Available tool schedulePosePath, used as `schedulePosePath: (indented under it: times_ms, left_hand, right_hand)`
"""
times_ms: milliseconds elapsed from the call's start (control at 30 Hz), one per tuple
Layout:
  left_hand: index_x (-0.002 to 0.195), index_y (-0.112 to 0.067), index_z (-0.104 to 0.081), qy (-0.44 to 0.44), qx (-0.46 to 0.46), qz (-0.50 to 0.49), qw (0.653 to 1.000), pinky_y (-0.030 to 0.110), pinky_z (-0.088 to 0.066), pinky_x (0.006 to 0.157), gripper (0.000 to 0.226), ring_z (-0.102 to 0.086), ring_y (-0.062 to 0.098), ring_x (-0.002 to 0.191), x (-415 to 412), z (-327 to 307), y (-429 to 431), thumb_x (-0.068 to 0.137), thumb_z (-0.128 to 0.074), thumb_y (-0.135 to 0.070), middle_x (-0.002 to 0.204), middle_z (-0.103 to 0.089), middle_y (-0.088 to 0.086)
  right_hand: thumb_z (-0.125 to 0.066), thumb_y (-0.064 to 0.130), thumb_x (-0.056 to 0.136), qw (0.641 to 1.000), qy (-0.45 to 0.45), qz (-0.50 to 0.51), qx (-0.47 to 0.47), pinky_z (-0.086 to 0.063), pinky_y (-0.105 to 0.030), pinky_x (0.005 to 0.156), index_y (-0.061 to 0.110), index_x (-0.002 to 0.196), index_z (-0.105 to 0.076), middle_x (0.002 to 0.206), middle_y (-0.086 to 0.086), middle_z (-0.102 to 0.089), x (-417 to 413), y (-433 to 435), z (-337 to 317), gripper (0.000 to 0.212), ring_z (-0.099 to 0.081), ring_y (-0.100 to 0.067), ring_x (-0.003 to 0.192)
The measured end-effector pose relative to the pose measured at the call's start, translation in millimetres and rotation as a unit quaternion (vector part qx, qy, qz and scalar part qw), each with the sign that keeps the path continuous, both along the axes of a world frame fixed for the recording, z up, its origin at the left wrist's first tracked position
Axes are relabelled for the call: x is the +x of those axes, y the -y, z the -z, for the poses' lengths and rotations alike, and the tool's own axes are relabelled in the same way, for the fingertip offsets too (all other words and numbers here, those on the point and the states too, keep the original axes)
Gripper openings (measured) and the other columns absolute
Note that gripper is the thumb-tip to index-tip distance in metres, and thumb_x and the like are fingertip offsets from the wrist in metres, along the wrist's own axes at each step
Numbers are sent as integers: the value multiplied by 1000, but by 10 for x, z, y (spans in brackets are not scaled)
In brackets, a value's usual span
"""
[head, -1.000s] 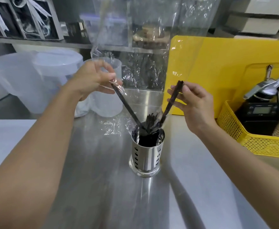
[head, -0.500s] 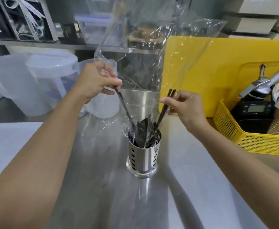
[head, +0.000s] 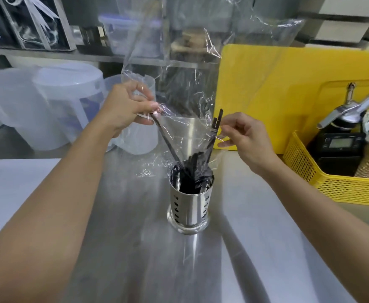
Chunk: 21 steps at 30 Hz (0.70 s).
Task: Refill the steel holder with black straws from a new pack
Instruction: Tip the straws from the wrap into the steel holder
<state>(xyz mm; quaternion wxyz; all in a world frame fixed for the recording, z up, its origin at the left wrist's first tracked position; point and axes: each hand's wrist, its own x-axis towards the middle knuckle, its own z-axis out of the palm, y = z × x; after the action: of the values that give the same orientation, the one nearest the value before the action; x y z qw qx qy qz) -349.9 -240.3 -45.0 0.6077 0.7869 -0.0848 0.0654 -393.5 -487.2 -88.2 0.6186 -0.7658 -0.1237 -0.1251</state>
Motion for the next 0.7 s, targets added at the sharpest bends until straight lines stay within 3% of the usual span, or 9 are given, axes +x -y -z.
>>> schedulePosePath:
  times_ms: [67, 133, 233, 300, 400, 500, 600, 700]
  left_hand:
    - [79, -17, -56, -8, 4, 18, 1000, 33, -60, 61, 19, -72, 18, 69, -4, 5, -19, 83, -62, 1, 64, -73, 0]
    - [81, -17, -56, -12, 1, 32, 999, 30, -59, 58, 19, -72, 14, 67, -21, -11, -12, 87, -58, 1, 66, -74, -2]
    - [82, -16, -56, 7, 0, 36, 999, 32, -60, 61, 17, -70, 14, 61, -40, -68, 34, 83, -63, 0, 62, -72, -2]
    - [80, -17, -56, 20, -2, 31, 999, 36, -59, 63, 20, -68, 14, 57, -44, -103, 60, 79, -68, -1, 58, -71, -1]
    - [78, -17, -56, 26, 2, 35, 999, 33, -60, 59, 23, -67, 13, 55, -50, -112, 95, 75, -72, -1, 56, -70, 0]
    - [80, -16, -56, 25, 3, 36, 999, 31, -59, 55, 22, -68, 12, 55, -47, -101, 119, 75, -71, 1, 56, -70, -1]
    - [79, -16, -57, 22, 0, 33, 999, 34, -59, 56, 21, -68, 12, 56, -38, -81, 135, 77, -69, 1, 56, -70, -1]
    - [80, -16, -57, 20, -5, 21, 1000, 33, -59, 55, 20, -67, 15, 57, -29, -65, 129, 78, -68, 1, 66, -68, 8]
  right_hand:
    - [-51, -6, 89, 1000, 2, 16, 12, -56, -25, 58, 14, 88, -60, 72, 0, -56, 1, 18, -18, 21, -58, 1, 59]
    - [-53, -4, 88, 999, -9, 29, 35, -55, -25, 56, 13, 78, -59, 71, 1, -57, 5, 20, -37, 21, -58, 0, 57]
    - [-63, 4, 84, 998, -11, 33, 49, -54, -34, 63, 15, 70, -56, 69, -1, -55, 9, 16, -65, 19, -57, -15, 66]
    - [-67, 13, 79, 998, -14, 0, 68, -54, -38, 69, 20, 82, -58, 80, -3, -57, 9, 29, -66, 12, -58, -24, 81]
    - [-65, 21, 80, 994, -29, -35, 99, -53, -38, 77, 36, 103, -60, 109, -7, -62, 17, 39, -69, 27, -62, -25, 100]
    - [-64, 10, 84, 991, -38, -4, 127, -52, -45, 80, 21, 89, -68, 85, -1, -71, 20, -16, -121, 13, -66, -19, 85]
    - [-66, 8, 82, 990, -50, 20, 128, -53, -48, 80, 12, 71, -67, 63, 6, -70, 38, -57, -141, 12, -64, -20, 73]
    - [-59, 26, 88, 994, -59, 10, 96, -54, -46, 79, 16, 76, -69, 77, 2, -72, 22, -56, -144, 19, -66, -19, 79]
